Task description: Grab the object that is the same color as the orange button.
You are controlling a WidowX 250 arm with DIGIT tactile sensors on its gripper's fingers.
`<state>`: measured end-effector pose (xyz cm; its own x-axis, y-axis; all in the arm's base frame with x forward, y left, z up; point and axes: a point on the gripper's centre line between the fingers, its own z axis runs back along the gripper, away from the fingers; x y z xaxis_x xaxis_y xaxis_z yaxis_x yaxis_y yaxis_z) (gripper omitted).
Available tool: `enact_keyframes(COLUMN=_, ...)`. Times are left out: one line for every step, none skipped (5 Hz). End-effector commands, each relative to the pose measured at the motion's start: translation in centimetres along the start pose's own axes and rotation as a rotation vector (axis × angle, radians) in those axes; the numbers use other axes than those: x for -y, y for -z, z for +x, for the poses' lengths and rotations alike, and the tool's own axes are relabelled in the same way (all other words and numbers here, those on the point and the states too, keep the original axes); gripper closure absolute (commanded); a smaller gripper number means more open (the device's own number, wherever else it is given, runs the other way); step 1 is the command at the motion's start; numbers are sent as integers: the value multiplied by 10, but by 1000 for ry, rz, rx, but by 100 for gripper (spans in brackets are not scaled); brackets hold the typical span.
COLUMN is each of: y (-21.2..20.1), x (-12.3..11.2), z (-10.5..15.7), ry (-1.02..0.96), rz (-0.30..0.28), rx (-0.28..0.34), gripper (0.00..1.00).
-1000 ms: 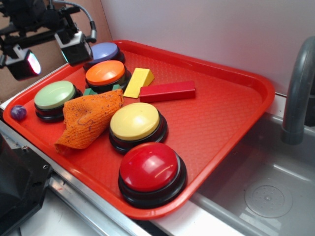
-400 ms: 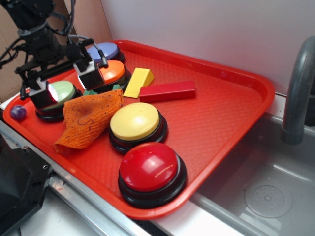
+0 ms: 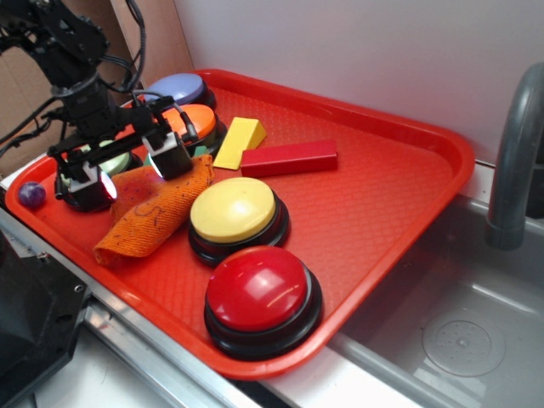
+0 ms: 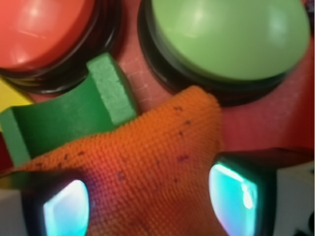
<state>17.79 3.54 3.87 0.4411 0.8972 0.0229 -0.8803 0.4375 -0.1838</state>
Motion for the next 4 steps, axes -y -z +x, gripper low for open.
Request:
enact_keyframes(y=12, x=1, z=4, ry=13, rz=4, rx=-4, gripper=0)
enact_keyframes(y=14, x=0, z=4, ry=-1, rz=9, rx=-7, gripper=100)
enact_keyframes(y=13, x=1, z=5, ry=1, rz=3, rx=-1, gripper=100)
enact_keyframes(y=12, x=2, z=4, ry=21, rz=2, rx=1, gripper=100)
